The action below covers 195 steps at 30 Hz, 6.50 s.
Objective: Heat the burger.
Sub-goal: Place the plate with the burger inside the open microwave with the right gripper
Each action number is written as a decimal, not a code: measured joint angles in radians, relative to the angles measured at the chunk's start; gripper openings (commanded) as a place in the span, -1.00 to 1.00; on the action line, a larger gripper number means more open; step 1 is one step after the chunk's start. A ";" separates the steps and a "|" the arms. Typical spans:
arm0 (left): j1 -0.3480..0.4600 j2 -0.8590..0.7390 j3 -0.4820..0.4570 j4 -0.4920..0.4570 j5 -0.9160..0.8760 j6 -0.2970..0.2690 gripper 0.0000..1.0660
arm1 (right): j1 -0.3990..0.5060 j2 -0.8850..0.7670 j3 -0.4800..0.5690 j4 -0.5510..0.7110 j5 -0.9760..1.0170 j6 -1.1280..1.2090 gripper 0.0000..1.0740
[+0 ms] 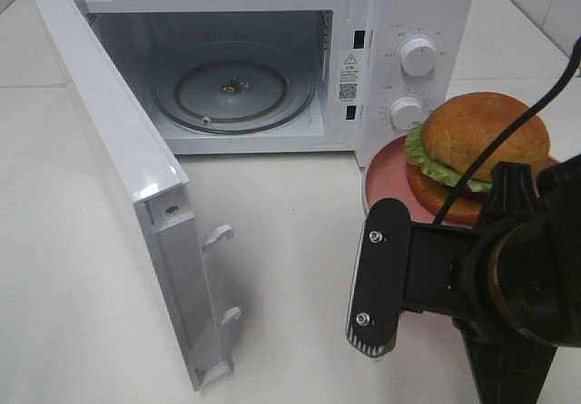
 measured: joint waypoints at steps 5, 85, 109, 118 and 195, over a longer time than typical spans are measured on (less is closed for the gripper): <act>0.000 0.000 0.000 0.000 0.000 0.000 0.88 | 0.000 0.000 0.002 -0.003 -0.045 -0.064 -0.94; 0.000 0.000 0.000 0.000 0.000 0.000 0.88 | -0.509 0.003 0.011 0.673 -0.618 -1.786 -1.00; 0.000 0.000 0.000 0.000 0.000 0.000 0.88 | -0.509 0.162 -0.113 0.697 -0.651 -1.767 -1.00; 0.000 0.000 0.000 0.000 0.000 0.000 0.88 | -0.509 0.256 -0.208 0.697 -0.647 -1.766 -1.00; 0.000 0.000 0.000 0.000 -0.002 0.000 0.88 | -0.511 0.875 -1.000 0.471 -0.504 -1.348 -0.99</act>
